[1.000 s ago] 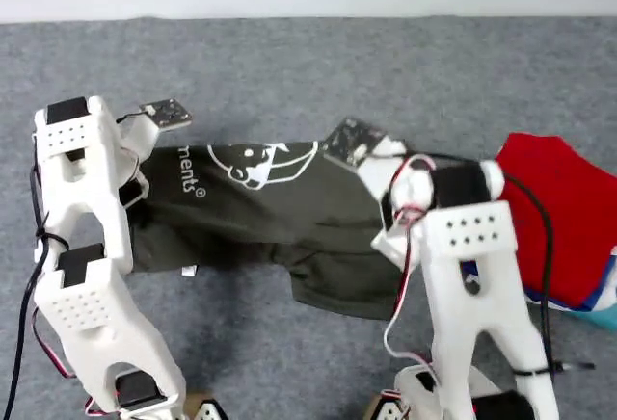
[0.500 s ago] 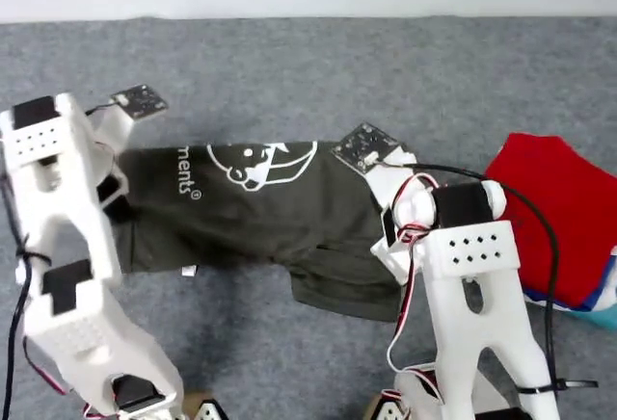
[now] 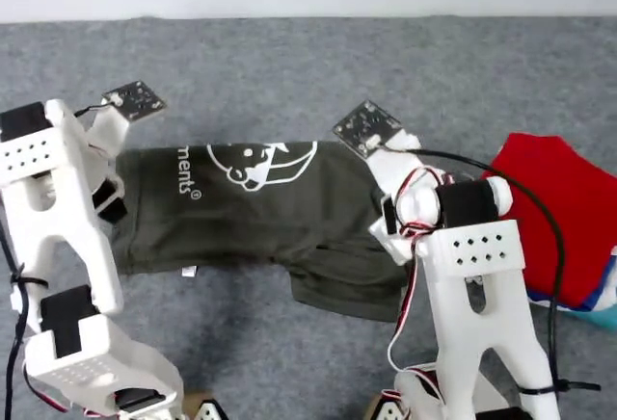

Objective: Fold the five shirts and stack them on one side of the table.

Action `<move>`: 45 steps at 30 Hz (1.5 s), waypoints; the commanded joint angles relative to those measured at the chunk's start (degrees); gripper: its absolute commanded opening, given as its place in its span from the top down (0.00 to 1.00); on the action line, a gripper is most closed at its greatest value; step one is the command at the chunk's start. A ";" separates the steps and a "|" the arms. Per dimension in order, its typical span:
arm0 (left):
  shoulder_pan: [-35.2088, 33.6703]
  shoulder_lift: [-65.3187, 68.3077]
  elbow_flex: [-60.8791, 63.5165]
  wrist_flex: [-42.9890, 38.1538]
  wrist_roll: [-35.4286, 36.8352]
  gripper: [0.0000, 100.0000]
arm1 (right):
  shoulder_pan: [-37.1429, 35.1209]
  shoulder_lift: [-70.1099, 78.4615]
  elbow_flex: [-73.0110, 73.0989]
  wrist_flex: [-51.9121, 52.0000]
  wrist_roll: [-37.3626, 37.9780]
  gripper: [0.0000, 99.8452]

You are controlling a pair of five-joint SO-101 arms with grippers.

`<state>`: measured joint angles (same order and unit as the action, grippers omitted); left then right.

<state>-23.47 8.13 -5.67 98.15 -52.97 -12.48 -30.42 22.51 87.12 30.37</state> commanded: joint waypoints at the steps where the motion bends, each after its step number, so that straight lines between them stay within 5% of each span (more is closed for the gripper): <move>1: 2.99 -2.81 0.48 -2.29 7.21 1.00 | 0.22 3.74 -1.67 -3.30 -0.79 0.93; 5: 6.33 -2.81 4.79 -4.31 13.45 1.00 | 0.04 10.86 -1.93 -5.85 -4.66 0.99; 10: 6.68 -2.81 13.85 -16.18 21.80 1.00 | -4.79 19.38 -3.16 -11.12 -7.91 0.99; 22: 6.51 -2.81 32.75 -33.05 22.07 1.00 | -16.31 38.55 -16.88 -12.18 -9.85 0.99; 34: 5.27 -3.43 30.81 -33.85 22.15 1.00 | -20.70 46.81 -19.96 -1.71 -11.78 0.99; 45: 2.29 -3.43 20.70 -26.64 22.15 1.00 | -22.64 34.86 -20.66 12.62 -11.43 0.99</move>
<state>-20.92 7.78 18.33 69.58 -31.25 -35.25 11.96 5.54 98.02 19.12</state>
